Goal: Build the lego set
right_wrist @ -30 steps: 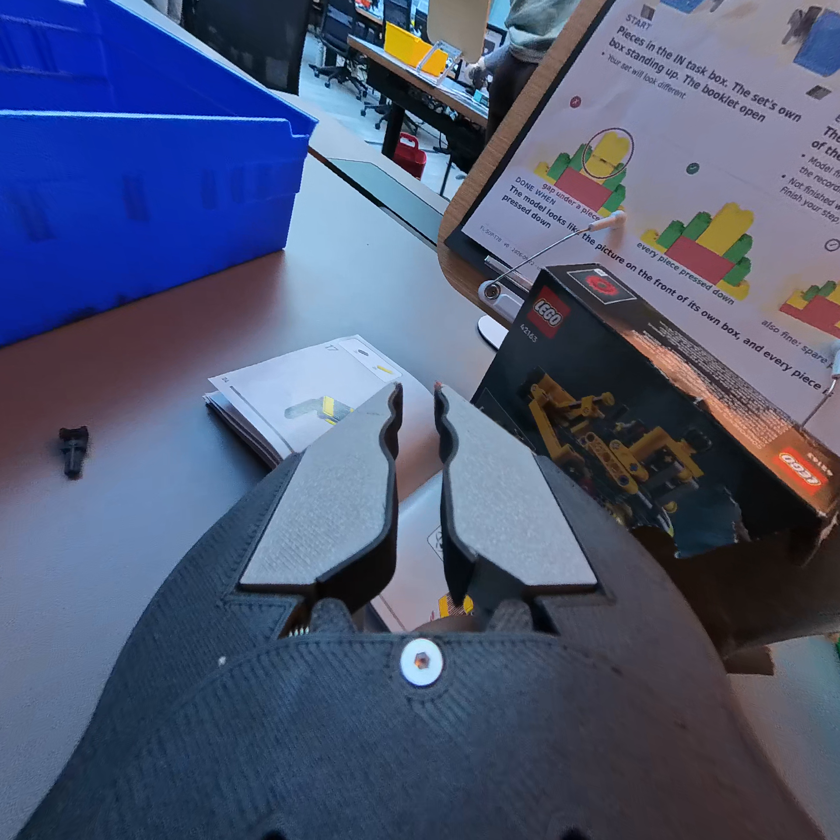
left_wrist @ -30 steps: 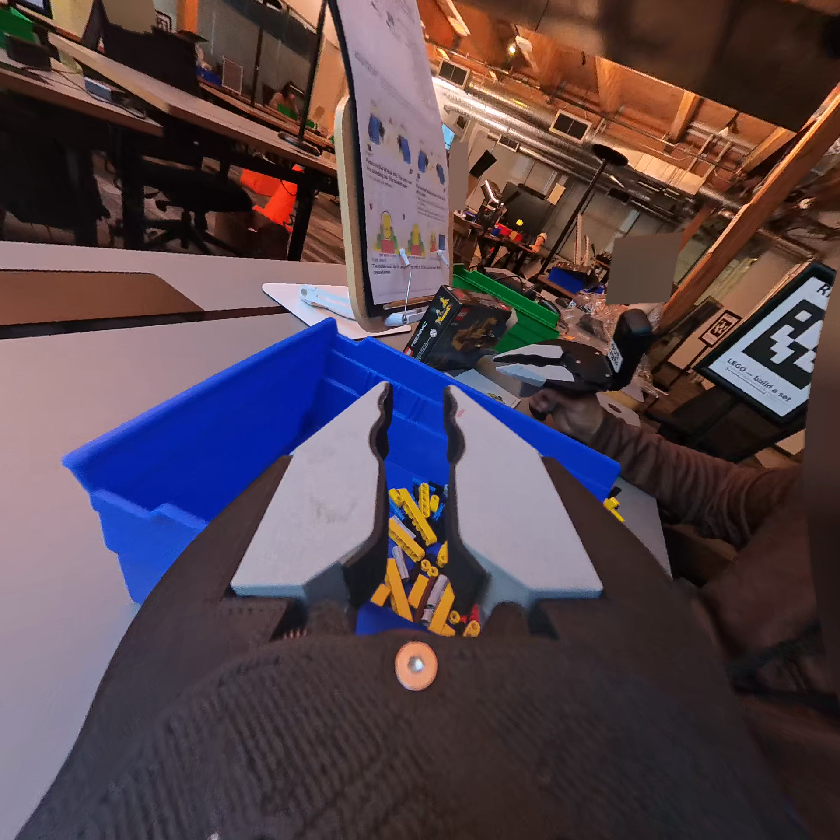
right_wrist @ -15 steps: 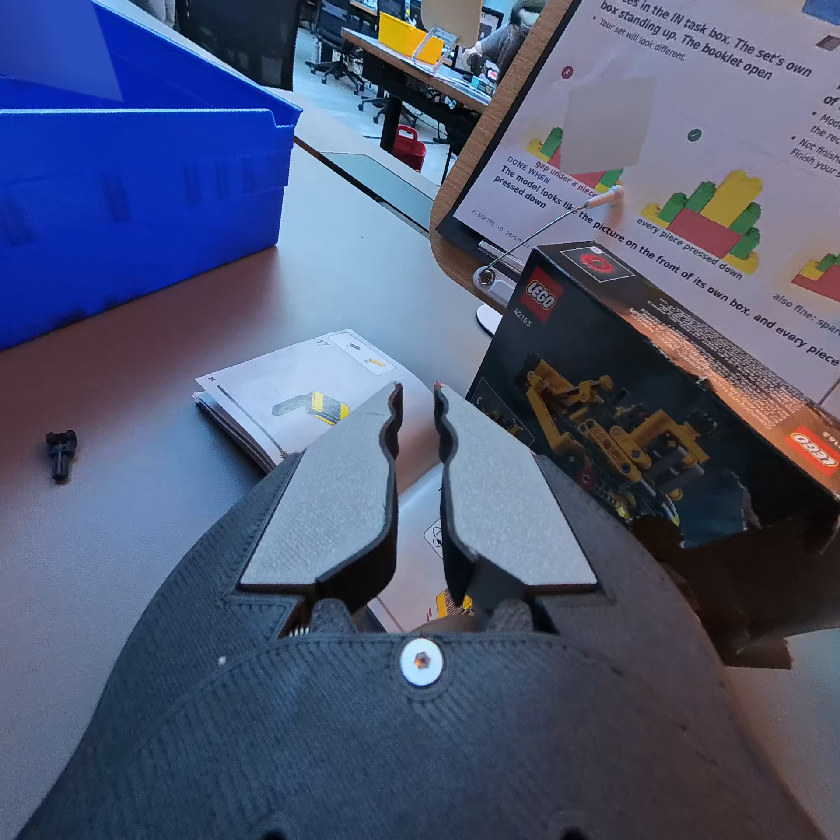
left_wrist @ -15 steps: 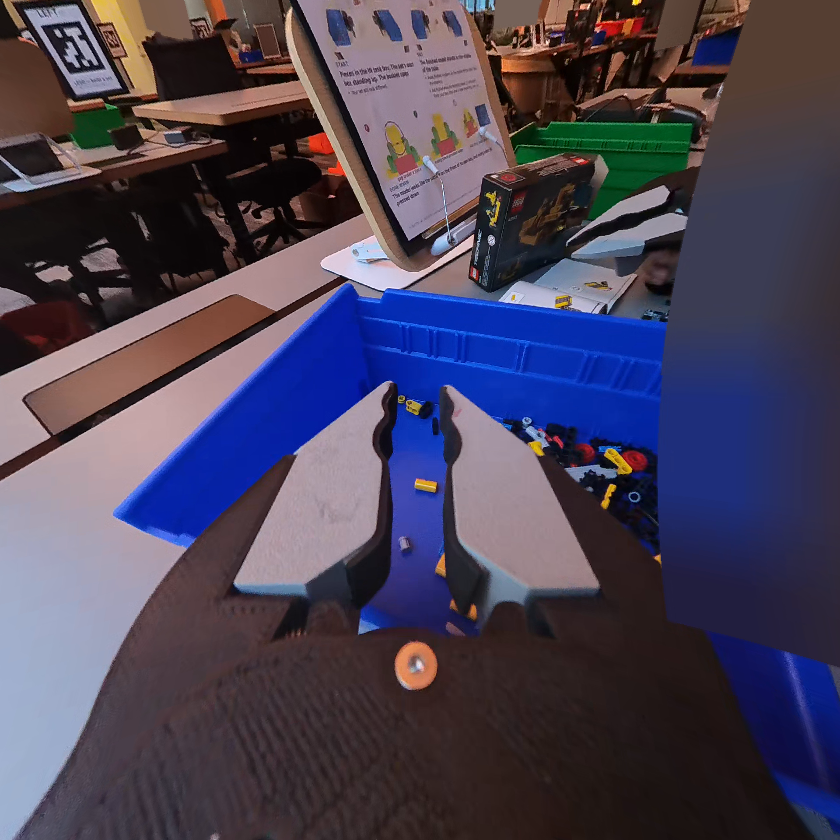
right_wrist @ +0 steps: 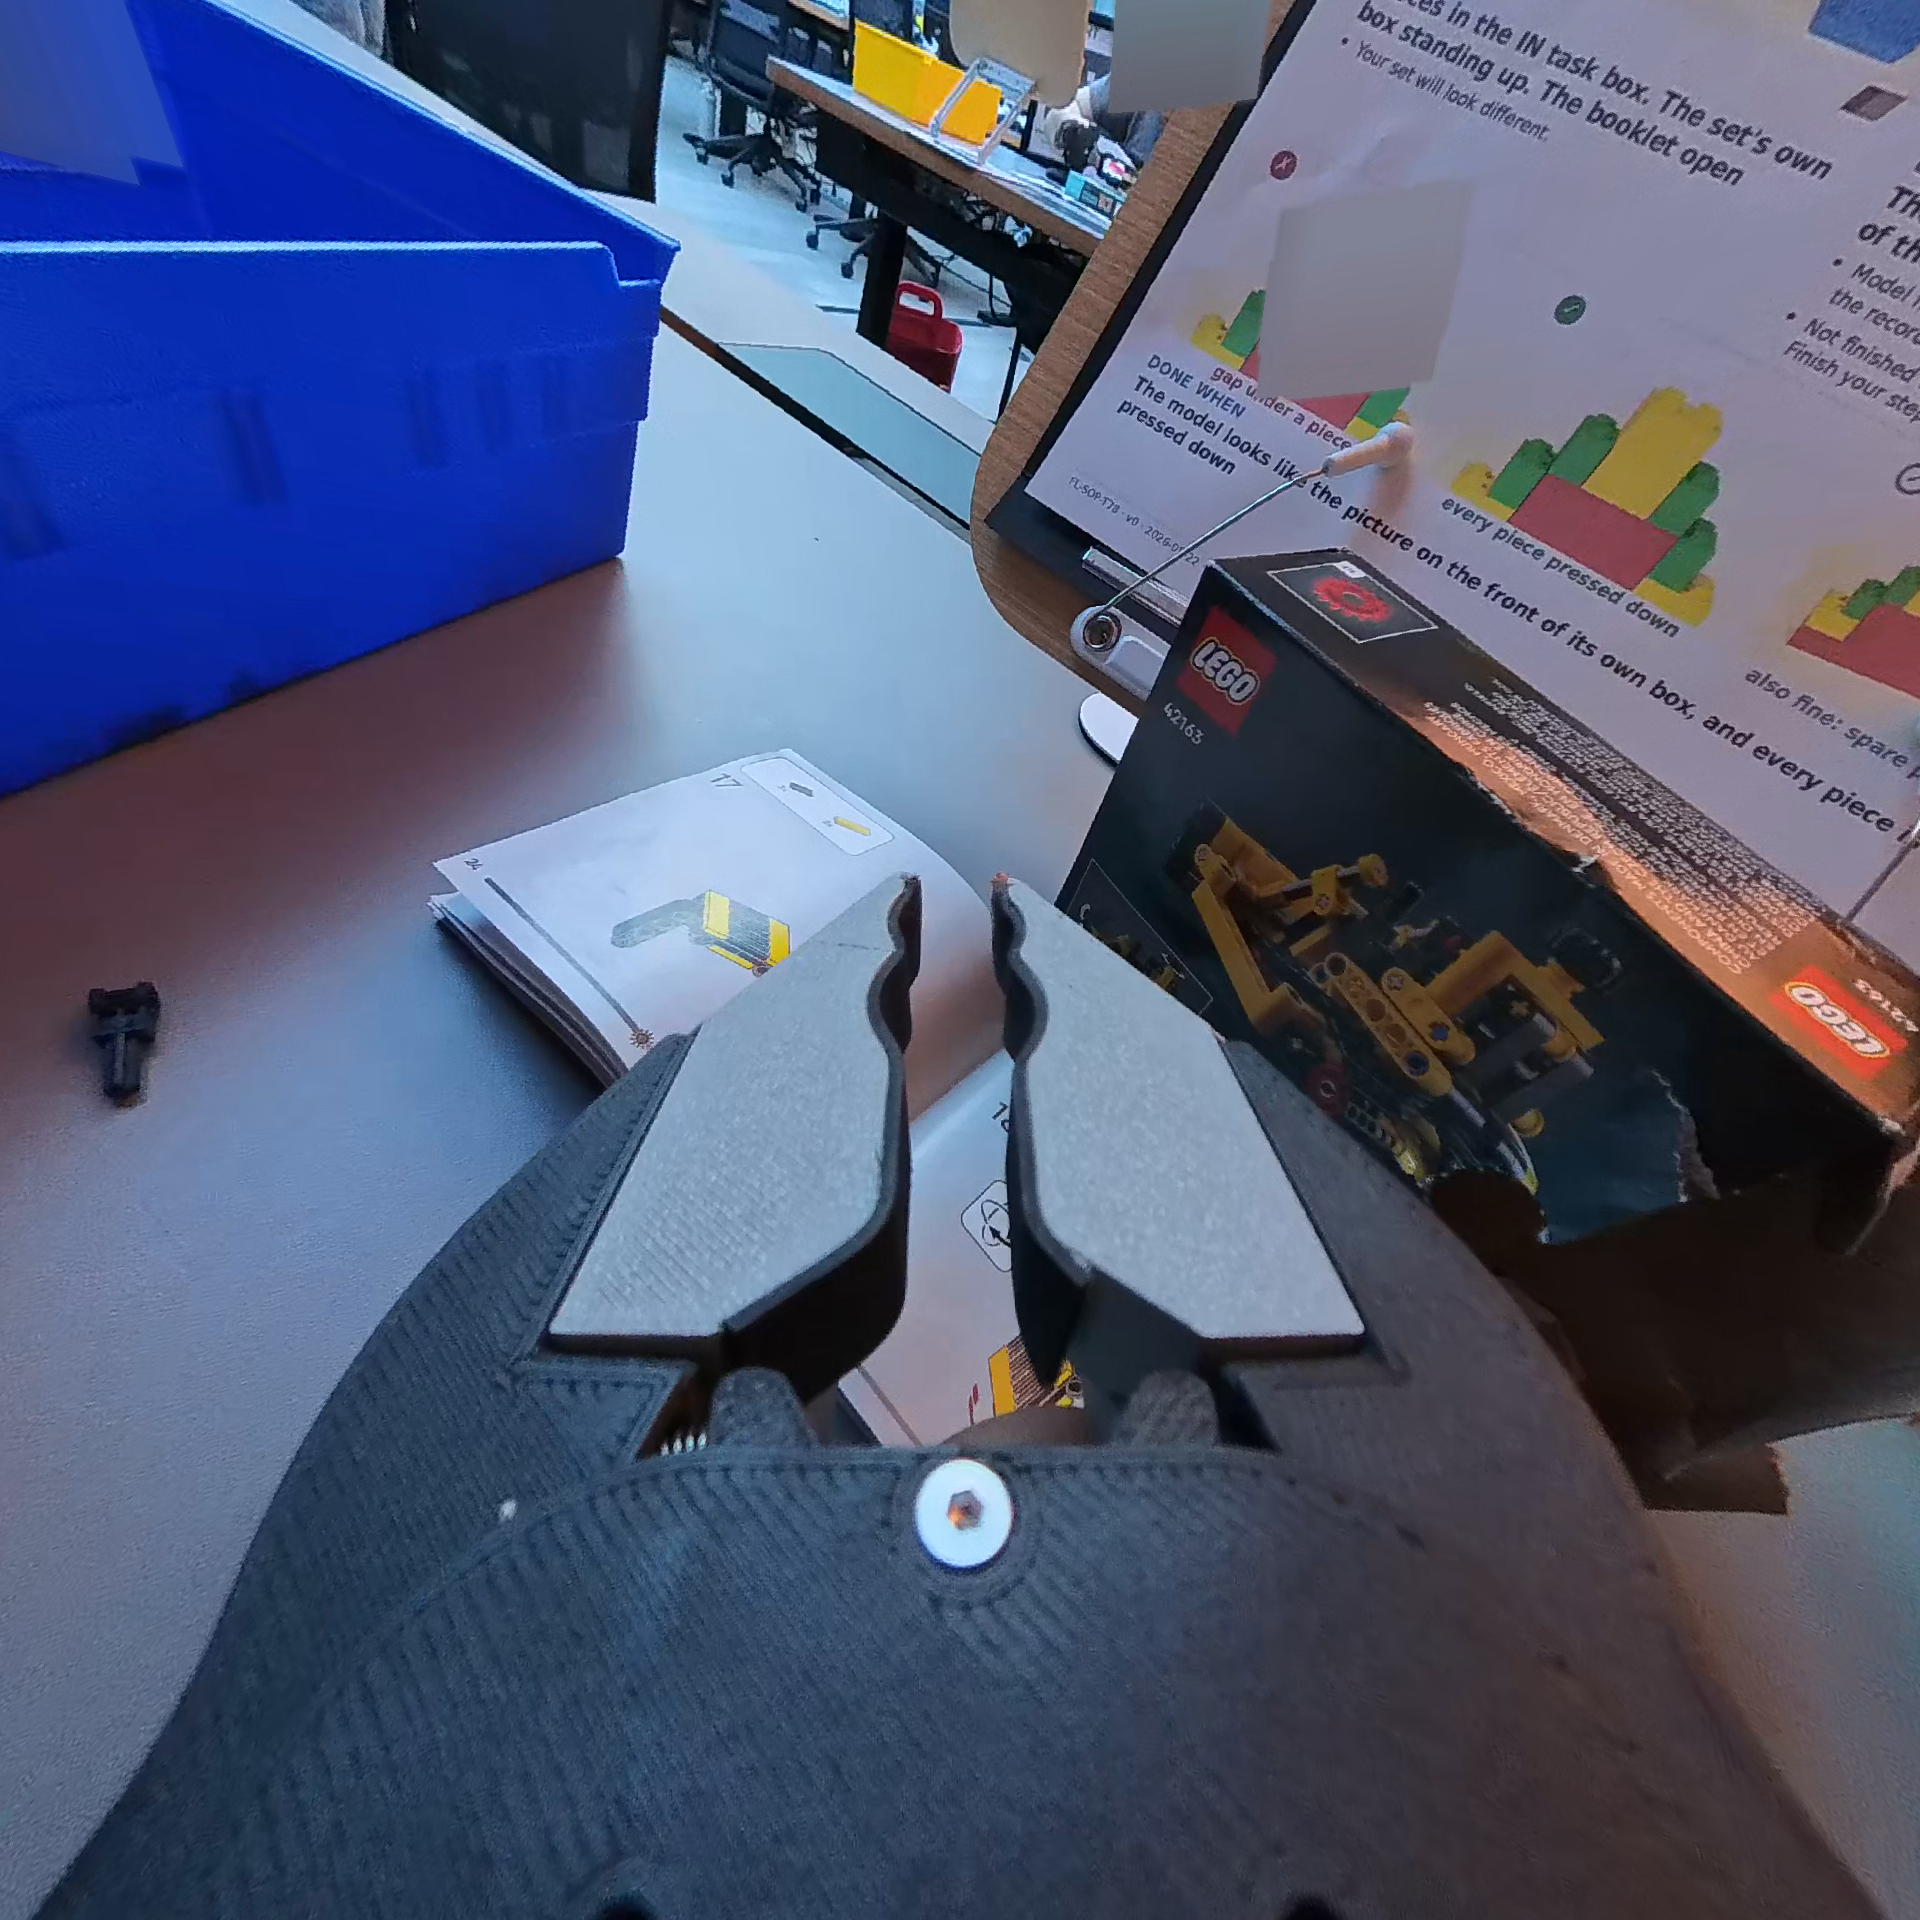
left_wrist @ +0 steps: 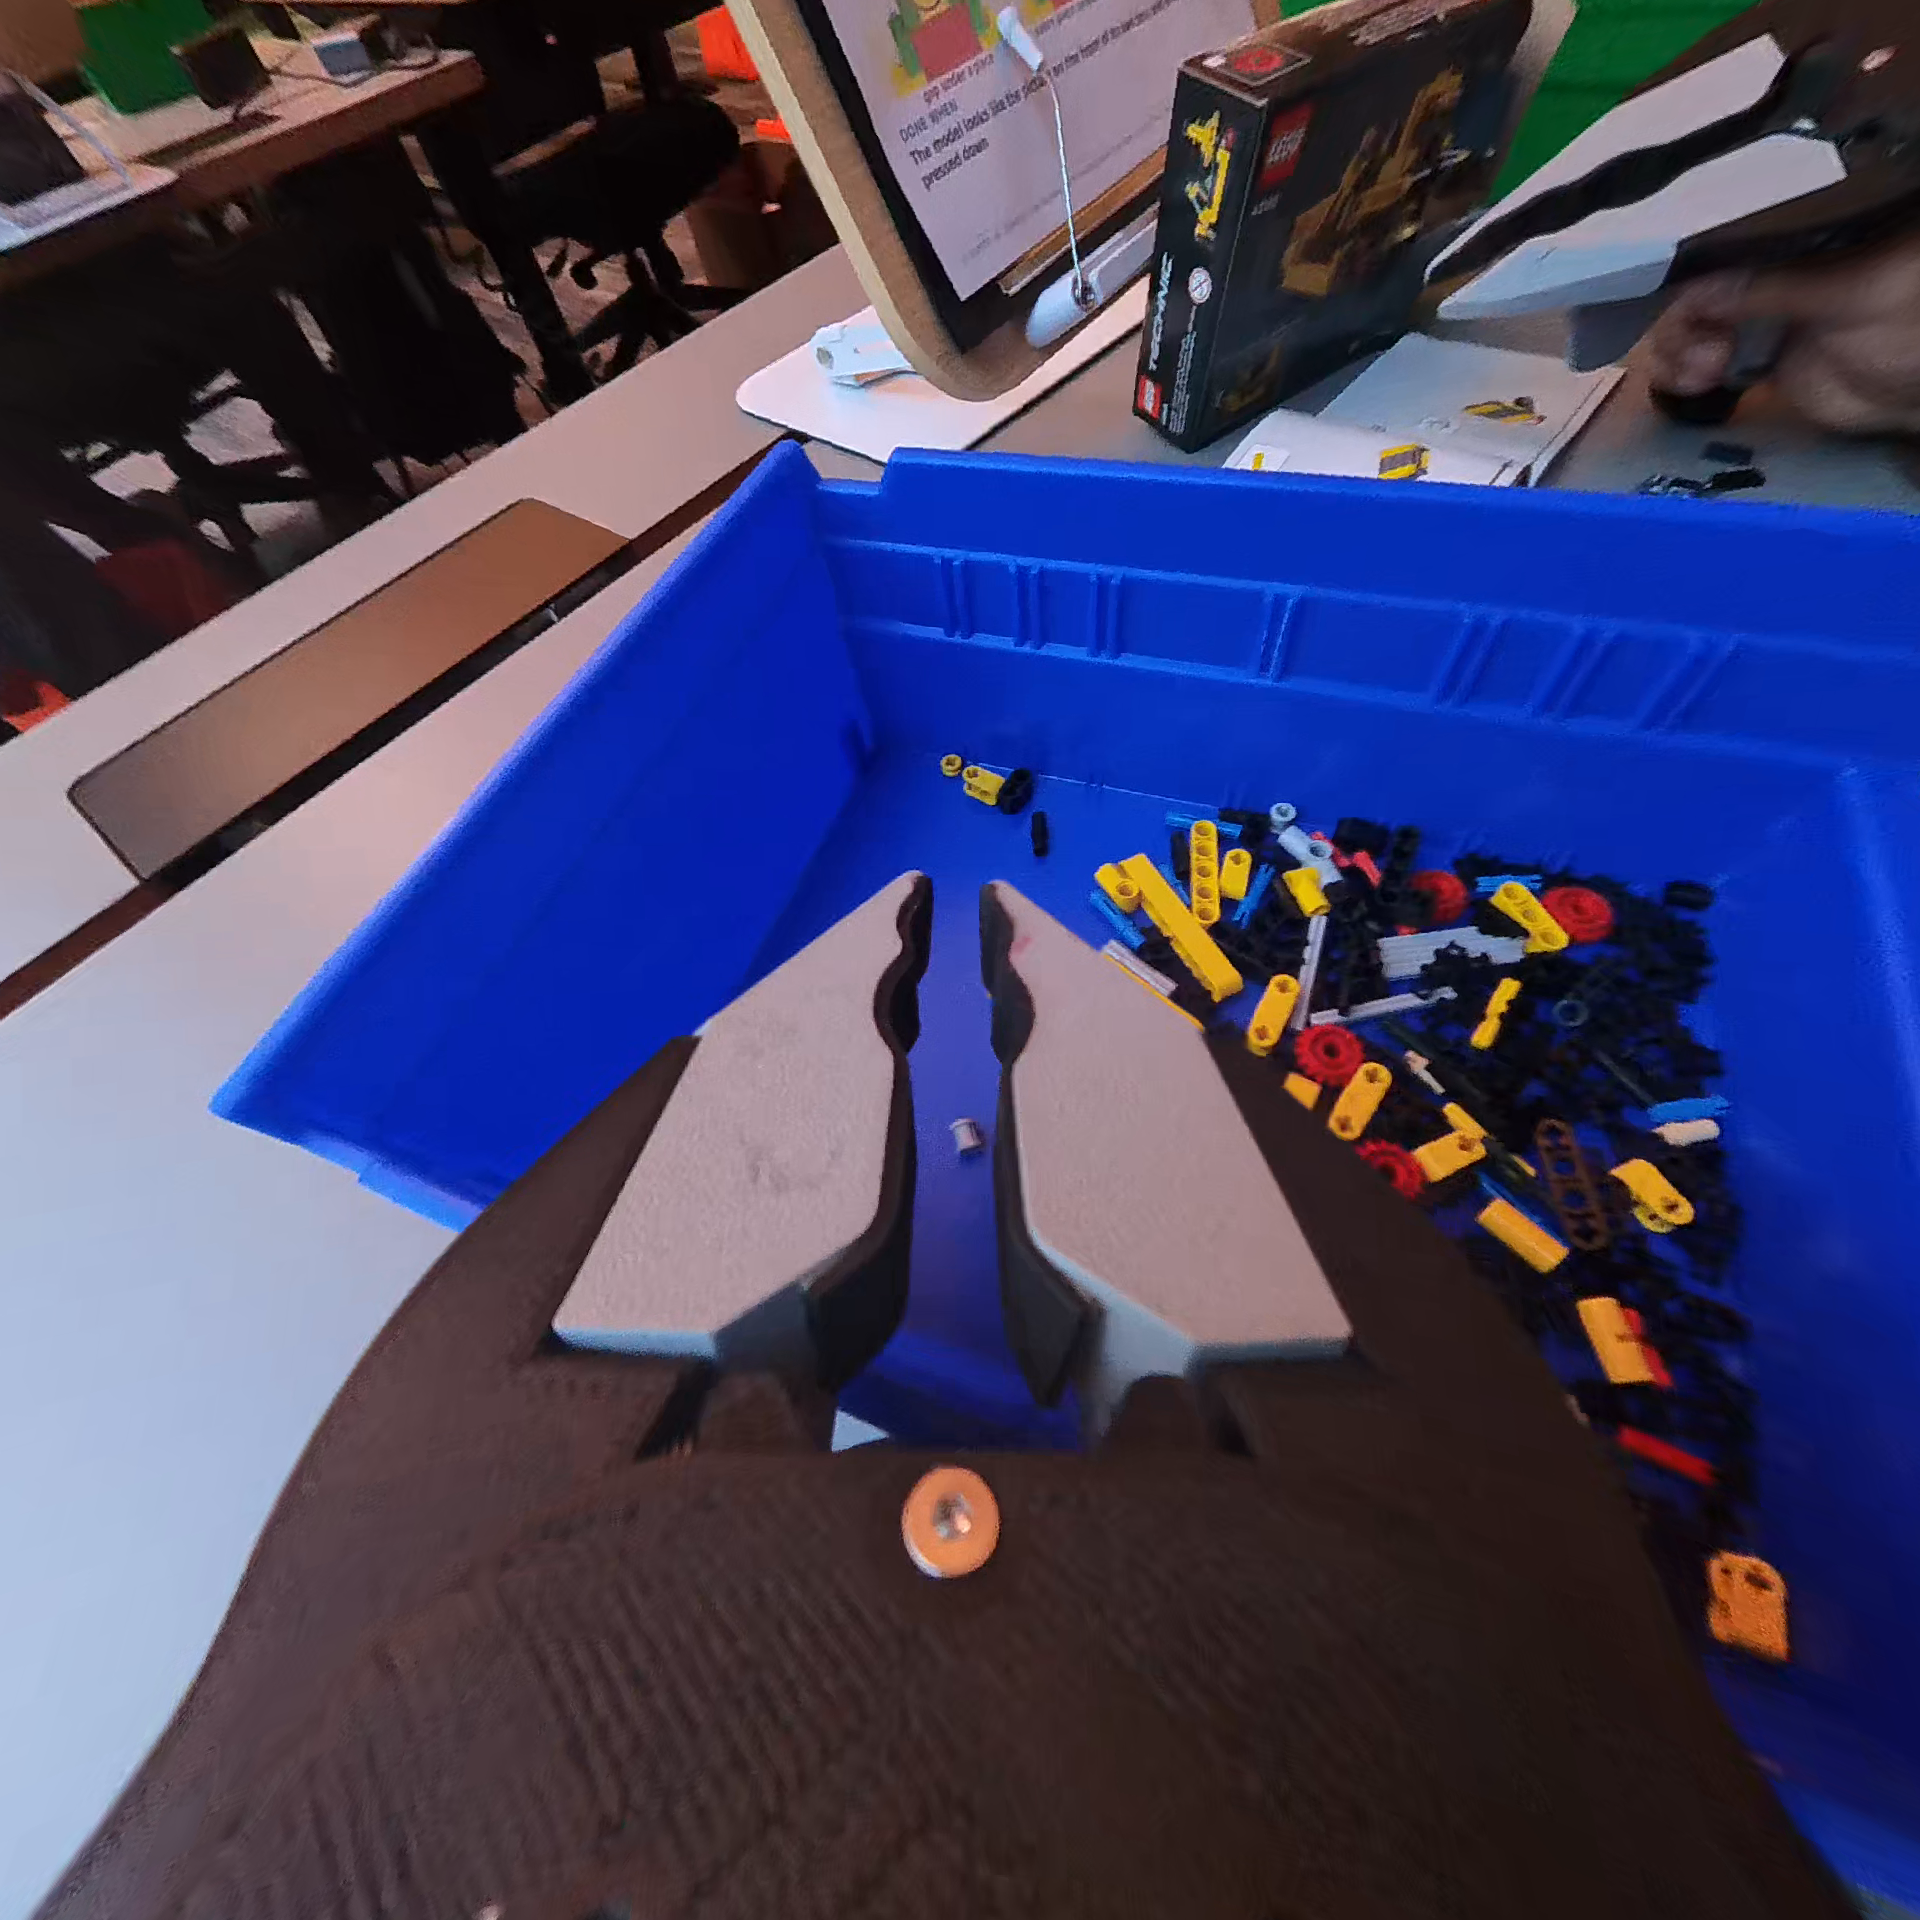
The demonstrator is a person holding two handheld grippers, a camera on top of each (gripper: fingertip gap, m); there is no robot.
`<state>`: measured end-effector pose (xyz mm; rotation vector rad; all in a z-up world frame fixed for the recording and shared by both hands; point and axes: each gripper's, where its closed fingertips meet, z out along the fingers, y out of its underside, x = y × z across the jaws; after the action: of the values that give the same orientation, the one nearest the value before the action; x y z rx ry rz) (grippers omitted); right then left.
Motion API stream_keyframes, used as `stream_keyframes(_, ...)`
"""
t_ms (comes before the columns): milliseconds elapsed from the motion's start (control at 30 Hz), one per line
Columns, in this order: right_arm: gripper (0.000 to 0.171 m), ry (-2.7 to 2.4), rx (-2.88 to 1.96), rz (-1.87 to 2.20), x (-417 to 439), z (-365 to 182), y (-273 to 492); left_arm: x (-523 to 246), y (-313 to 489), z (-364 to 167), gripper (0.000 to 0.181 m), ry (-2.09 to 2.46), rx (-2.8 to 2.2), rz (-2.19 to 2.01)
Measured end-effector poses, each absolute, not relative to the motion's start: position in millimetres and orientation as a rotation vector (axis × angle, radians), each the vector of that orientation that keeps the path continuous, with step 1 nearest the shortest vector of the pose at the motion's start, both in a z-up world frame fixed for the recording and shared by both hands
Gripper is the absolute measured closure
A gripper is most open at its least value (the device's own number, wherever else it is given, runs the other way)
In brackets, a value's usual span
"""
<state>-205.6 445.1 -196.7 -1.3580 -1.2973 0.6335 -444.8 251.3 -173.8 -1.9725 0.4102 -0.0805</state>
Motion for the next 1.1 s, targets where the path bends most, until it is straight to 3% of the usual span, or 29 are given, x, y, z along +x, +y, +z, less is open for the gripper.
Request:
stream_keyframes(533, 0.161, -1.305, -1.356, 0.637, -208, -198, 443, -475, 255, -162, 0.181, 0.337, -1.892, -0.087)
stream_keyframes(700, 0.162, -1.311, -1.342, 0.635, -208, -196, 440, -478, 240, -123, 0.180, 0.285, -1.763, -0.155)
stream_keyframes(833, 0.161, -1.306, -1.344, 0.630, -207, -196, 441, -491, 220, -90, 0.169, 0.184, -1.672, -0.213)
stream_keyframes(900, 0.162, -1.300, -1.351, 0.633, -207, -196, 443, -509, 220, -99, 0.146, 0.104, -1.737, -0.157)
stream_keyframes(967, 0.161, -1.298, -1.358, 0.635, -207, -197, 444, -524, 223, -119, 0.134, 0.031, -1.838, -0.129)
stream_keyframes(1100, 0.162, -1.299, -1.355, 0.629, -208, -197, 444, -523, 229, -145, 0.136, 0.019, -1.946, -0.198)
